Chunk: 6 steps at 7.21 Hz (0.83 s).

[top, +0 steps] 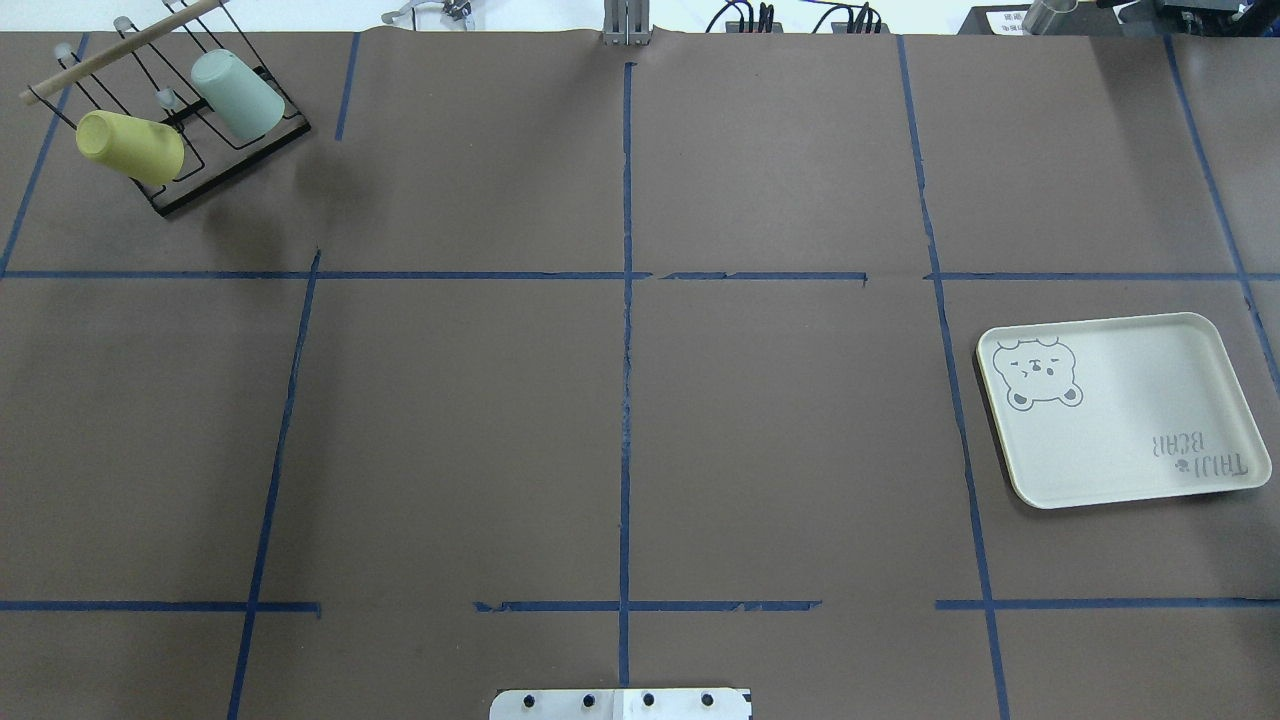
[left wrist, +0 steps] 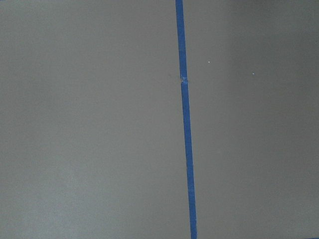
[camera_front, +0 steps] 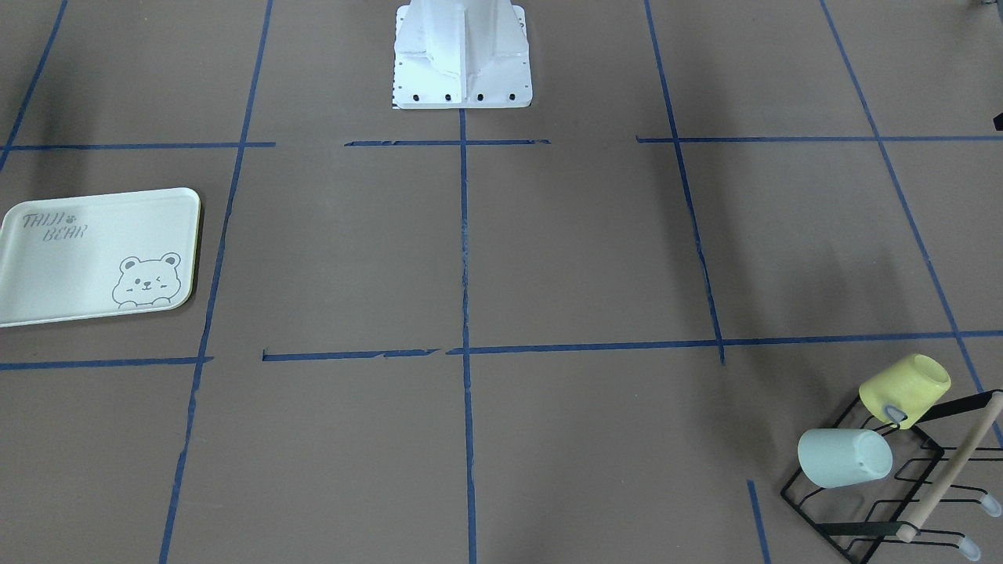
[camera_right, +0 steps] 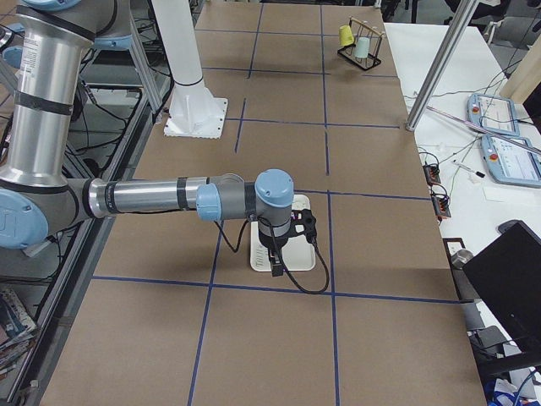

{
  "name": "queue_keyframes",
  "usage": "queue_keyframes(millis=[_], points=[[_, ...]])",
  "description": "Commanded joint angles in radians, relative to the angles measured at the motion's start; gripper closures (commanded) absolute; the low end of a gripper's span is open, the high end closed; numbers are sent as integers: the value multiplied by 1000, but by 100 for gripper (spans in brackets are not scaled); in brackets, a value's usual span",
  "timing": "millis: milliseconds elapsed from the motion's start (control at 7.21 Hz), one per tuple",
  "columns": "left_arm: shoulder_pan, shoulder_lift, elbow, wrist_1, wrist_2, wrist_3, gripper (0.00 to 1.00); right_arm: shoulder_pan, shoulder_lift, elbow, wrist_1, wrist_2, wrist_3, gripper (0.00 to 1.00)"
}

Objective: Left arm grabs green cup and hands to right arm on tray

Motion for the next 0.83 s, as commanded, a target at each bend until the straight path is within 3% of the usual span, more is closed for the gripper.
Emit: queue_keyframes(millis=[0,555,693], points=[[0,0,8,0,2,3,0,0,0,1,0,2,0,0],[3,-21,-5,-5,-3,-5,0,0,0,4,0,2,0,0],[5,-97,5,-5,-8,-6,0,0,-2,4,0,2,0,0]])
